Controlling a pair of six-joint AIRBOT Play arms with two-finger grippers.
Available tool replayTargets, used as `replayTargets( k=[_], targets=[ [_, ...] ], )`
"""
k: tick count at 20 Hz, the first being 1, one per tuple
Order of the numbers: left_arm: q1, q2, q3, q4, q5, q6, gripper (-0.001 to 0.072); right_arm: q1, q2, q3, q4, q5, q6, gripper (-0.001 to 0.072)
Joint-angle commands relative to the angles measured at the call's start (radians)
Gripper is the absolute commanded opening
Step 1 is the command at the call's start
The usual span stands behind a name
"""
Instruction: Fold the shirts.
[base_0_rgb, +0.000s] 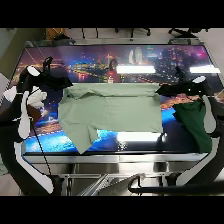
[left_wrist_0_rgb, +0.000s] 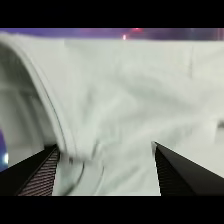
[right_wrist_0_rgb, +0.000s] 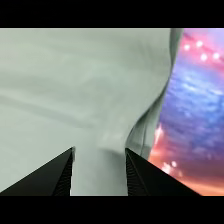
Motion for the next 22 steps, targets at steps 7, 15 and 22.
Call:
replayTargets(
  k=[7,15,22],
  targets=[
    [0.097,0.535,-0.735,0.000,-0.293,-0.150,0.0634,-0.147,0.338,-0.411,-0.193,0.170,0.146,0.0373],
    [0.093,0.839,-1.281,-0.025,0.093,-0.181,0.0634,-0.091,0.391,-0.709,-0.193,-0.025,0.145,0.0373],
    [-0.043,0.641,-1.228,-0.087,0.322,-0.161,0.0330,0.047,0.321,-0.737,-0.181,-0.095,0.143,0.0361]
  ],
)
